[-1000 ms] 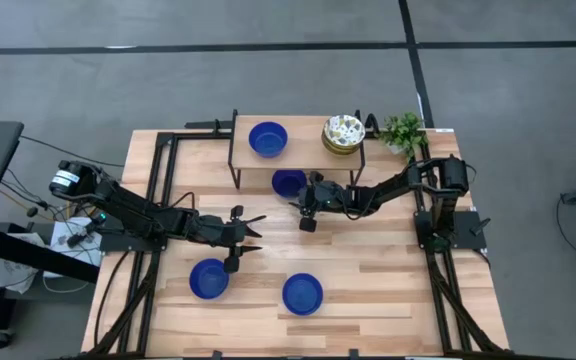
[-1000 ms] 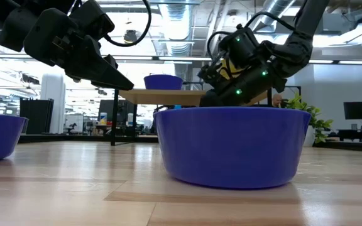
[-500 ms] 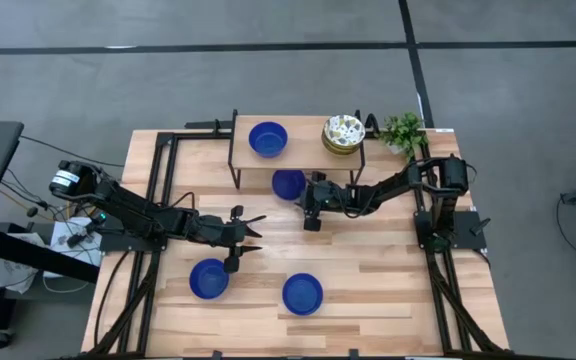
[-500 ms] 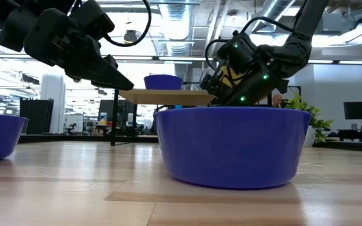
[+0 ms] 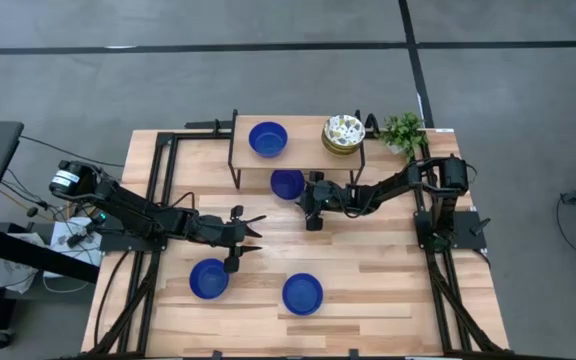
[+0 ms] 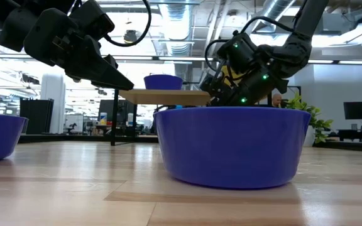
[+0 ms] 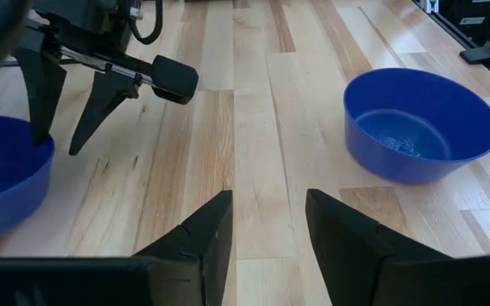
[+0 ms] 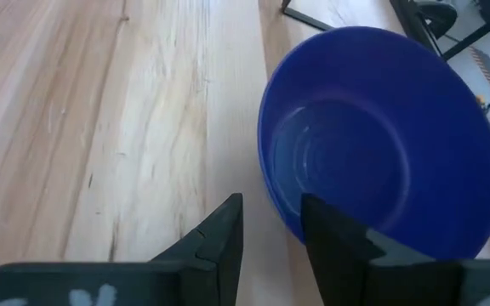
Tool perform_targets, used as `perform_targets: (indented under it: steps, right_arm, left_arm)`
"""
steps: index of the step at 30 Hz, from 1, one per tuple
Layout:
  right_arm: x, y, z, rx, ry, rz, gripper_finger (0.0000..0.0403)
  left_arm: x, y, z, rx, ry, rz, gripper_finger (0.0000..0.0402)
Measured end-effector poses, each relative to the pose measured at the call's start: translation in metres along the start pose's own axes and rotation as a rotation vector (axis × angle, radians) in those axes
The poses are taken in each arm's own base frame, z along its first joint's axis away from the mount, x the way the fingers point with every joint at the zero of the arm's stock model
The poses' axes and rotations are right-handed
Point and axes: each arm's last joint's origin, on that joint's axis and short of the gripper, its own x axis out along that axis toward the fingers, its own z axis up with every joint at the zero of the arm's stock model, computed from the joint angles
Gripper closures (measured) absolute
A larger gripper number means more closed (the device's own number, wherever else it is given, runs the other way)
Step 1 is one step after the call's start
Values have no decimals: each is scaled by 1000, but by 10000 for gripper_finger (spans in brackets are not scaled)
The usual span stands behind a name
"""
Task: Pick & Place Mini bowls
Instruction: Stack the blue bowl on the blue bowl on the shelf
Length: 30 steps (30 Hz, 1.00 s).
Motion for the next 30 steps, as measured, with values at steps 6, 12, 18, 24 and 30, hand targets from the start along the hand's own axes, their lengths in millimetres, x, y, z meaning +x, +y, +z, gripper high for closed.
perform_targets:
  steps: [6,12,18,24,30]
  right_arm:
    - [0,0,0,-1,0,0,317]
    - [0,0,0,-1,0,0,356]
    - [0,0,0,0,-1,0,398]
    - [0,-1,0,8,1,-18,399]
    - [-1,4,3,0,-5,-10,401]
  left_arm:
    - [0,0,0,0,-1,0,253]
    - [0,0,0,0,-1,0,253]
    - [0,0,0,-1,-4,0,253]
    - [0,0,0,-1,-4,0,253]
    - [0,0,0,-1,-3,0,253]
